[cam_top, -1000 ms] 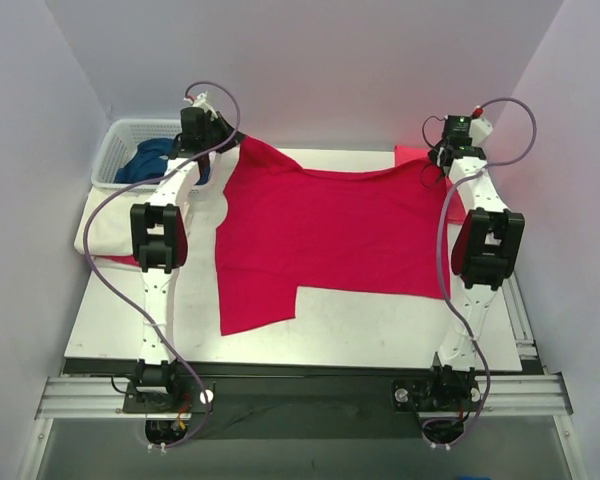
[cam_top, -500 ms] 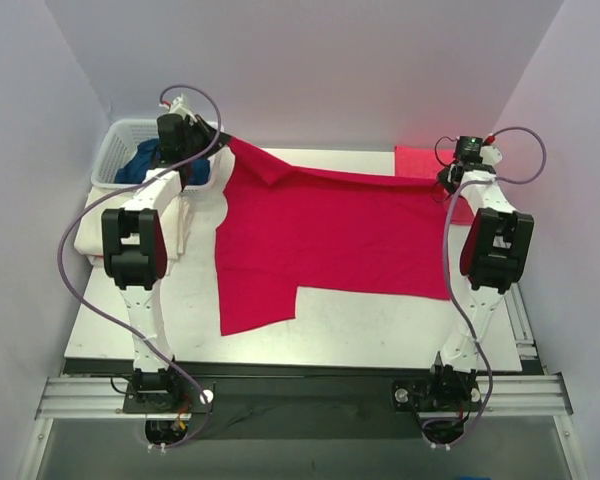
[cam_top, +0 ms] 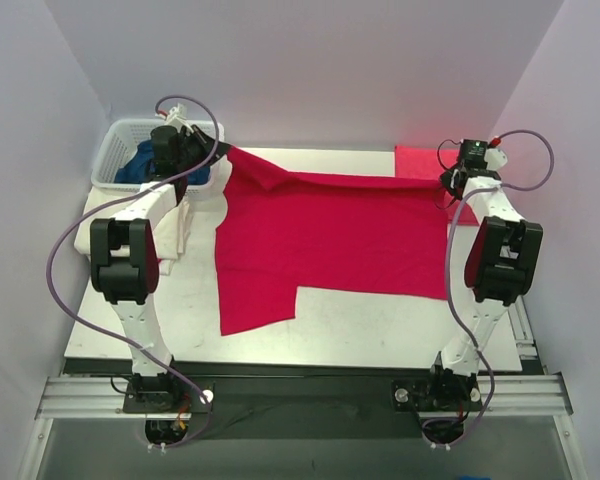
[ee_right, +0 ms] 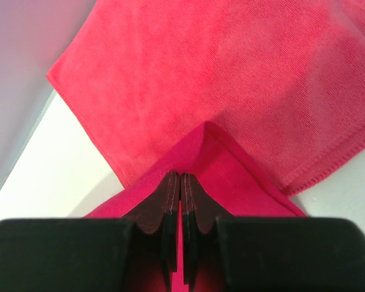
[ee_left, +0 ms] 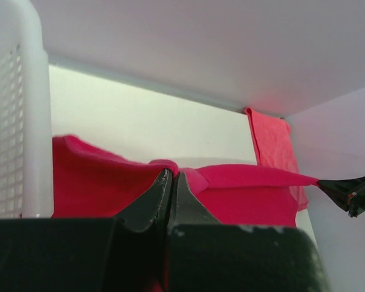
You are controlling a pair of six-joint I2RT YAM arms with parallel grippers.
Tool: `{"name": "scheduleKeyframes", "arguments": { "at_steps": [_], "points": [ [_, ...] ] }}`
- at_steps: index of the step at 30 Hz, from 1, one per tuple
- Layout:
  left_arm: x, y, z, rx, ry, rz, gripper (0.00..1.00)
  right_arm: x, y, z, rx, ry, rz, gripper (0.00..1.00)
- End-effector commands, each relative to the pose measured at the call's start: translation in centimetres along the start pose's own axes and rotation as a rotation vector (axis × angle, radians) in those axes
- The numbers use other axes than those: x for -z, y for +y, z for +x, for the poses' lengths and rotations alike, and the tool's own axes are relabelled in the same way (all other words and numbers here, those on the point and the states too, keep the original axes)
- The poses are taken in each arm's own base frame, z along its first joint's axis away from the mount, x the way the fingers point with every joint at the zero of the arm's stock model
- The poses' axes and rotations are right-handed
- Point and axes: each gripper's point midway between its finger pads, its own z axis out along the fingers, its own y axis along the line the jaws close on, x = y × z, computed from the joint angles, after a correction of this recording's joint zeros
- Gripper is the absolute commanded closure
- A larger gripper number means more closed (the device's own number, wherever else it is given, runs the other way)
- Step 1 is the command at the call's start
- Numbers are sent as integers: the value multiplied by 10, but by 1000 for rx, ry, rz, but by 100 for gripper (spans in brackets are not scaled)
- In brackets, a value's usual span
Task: Fold and stack the t-shirts
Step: Fold the flattened tshirt in 1/3 of the way
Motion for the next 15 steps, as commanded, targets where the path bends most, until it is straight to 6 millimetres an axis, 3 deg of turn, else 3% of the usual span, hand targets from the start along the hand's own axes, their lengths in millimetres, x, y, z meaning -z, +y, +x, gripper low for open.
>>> {"name": "scheduleKeyframes", "arguments": {
  "at_steps": [1,7,15],
  "points": [
    [19,-24,-20,-30,-66,48,100,21,-3,-20,-40,-52,-7,100],
    [31,-16,-5,-13,-52,22,100,34,-19,-12,-54,-45,15,100],
    [47,-15,-7,-5,-67,7,100,50,-31,-4,-50,-37,21,100]
  ]
}}
